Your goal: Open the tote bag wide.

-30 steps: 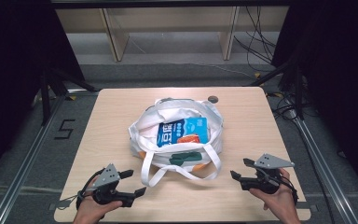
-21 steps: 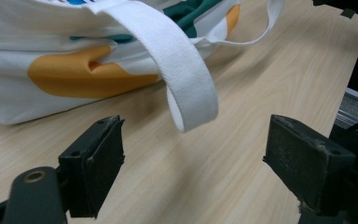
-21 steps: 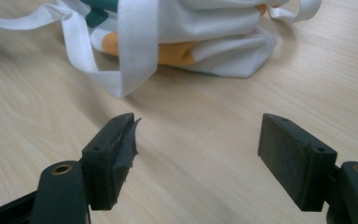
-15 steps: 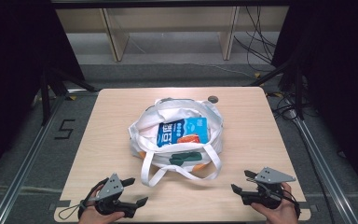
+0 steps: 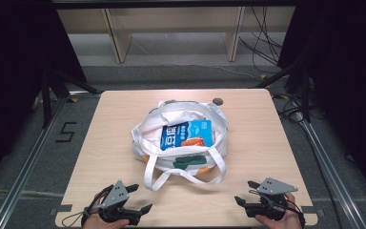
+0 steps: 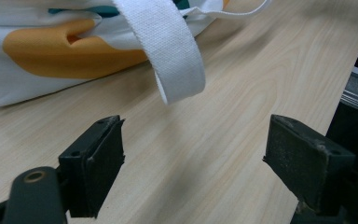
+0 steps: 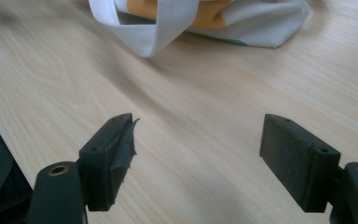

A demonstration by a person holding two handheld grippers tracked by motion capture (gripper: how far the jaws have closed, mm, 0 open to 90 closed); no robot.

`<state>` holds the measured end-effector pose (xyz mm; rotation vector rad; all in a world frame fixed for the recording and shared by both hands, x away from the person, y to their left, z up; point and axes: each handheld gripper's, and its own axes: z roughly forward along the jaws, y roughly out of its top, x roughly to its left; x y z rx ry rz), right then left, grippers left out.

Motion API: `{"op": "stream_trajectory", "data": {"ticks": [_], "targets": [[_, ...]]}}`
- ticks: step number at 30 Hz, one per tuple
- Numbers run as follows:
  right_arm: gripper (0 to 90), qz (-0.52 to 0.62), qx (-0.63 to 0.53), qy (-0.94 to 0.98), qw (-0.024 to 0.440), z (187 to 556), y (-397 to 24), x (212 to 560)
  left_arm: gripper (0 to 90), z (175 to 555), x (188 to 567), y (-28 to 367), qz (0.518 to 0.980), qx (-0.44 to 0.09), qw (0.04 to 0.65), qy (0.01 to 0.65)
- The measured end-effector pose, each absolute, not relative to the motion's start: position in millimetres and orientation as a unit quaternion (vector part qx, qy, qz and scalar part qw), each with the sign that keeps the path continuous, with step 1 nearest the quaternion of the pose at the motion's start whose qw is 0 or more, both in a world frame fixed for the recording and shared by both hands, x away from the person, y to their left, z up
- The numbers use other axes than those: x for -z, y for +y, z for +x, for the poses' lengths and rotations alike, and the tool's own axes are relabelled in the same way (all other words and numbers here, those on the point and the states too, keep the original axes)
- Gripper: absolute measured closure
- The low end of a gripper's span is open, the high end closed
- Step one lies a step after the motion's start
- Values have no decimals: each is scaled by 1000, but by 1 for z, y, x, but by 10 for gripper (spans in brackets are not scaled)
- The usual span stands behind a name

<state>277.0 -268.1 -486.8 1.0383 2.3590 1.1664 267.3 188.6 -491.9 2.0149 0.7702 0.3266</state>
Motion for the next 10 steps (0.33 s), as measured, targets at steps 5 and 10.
{"op": "stream_trajectory", "data": {"ticks": [5,10], "targets": [[272,359,-403,826,163,278,-268,488,186,268,492,190,825,-137,452,312],[273,362,-403,826,154,278,-268,488,185,268,493,189,820,-137,459,314]]}}
